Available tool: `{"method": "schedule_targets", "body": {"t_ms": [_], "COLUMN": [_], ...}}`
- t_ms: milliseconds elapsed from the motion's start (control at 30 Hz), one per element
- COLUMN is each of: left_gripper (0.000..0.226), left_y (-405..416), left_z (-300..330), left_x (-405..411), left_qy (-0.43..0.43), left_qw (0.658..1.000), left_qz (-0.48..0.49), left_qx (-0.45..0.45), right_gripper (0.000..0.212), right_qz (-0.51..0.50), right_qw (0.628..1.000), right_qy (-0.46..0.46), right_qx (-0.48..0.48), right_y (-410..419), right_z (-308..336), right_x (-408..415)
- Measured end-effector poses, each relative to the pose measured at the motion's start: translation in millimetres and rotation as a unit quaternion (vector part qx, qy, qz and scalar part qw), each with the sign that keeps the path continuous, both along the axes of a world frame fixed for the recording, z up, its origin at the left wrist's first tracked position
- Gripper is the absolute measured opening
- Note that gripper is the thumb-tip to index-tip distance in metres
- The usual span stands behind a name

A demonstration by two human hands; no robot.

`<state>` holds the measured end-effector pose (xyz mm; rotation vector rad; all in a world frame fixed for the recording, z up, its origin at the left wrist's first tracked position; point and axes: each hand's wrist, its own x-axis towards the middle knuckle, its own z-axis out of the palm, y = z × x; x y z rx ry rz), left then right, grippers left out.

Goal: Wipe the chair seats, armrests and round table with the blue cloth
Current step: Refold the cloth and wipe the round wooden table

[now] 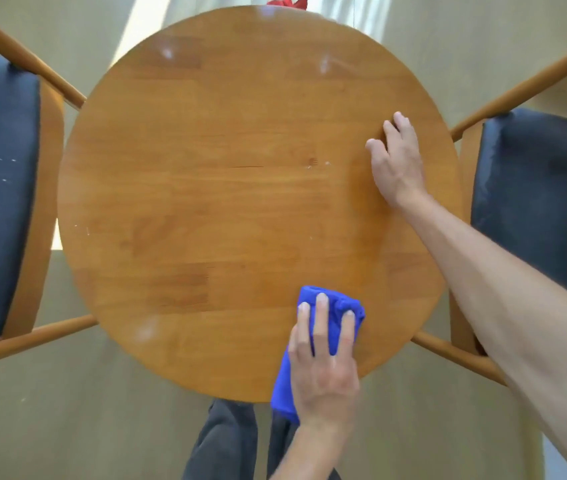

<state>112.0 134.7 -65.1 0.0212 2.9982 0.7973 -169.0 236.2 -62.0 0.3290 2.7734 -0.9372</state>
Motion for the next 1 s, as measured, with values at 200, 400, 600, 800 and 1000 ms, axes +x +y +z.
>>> {"method": "schedule_targets", "body": {"t_ms": [200, 400, 600, 800, 1000], "left_gripper": [0.042, 0.053, 0.060, 0.060, 0.055], "left_y": [56.7, -82.9, -190.9, -212.7, -212.0], "left_z": [20.3, 4.0, -14.4, -33.5, -35.5], "left_x": [-49.7, -81.2, -120.9, -116.7, -115.2], "left_qy": [-0.058, -0.021, -0.040, -0.008, 0.018], "left_qw": [0.995, 0.998, 0.994, 0.986, 0.987], "left_qz": [0.005, 0.007, 0.025, 0.018, 0.039], "left_qx": [0.079, 0.067, -0.103, -0.164, -0.153], "right_gripper": [0.044, 0.053, 0.069, 0.058, 0.051], "right_qz": [-0.049, -0.082, -0.161, -0.146, 0.149], "right_qw": [0.992, 0.992, 0.968, 0.961, 0.956], "right_qy": [0.044, 0.079, 0.012, 0.058, 0.181], "right_qx": [-0.103, 0.058, 0.192, 0.227, 0.176], "right_y": [-2.0, -16.0, -55.4, -122.3, -154.1], "right_z": [34.7, 42.4, 13.0, 2.7, -3.9], "right_x": [85.1, 198.6, 237.7, 218.9, 218.4]}}
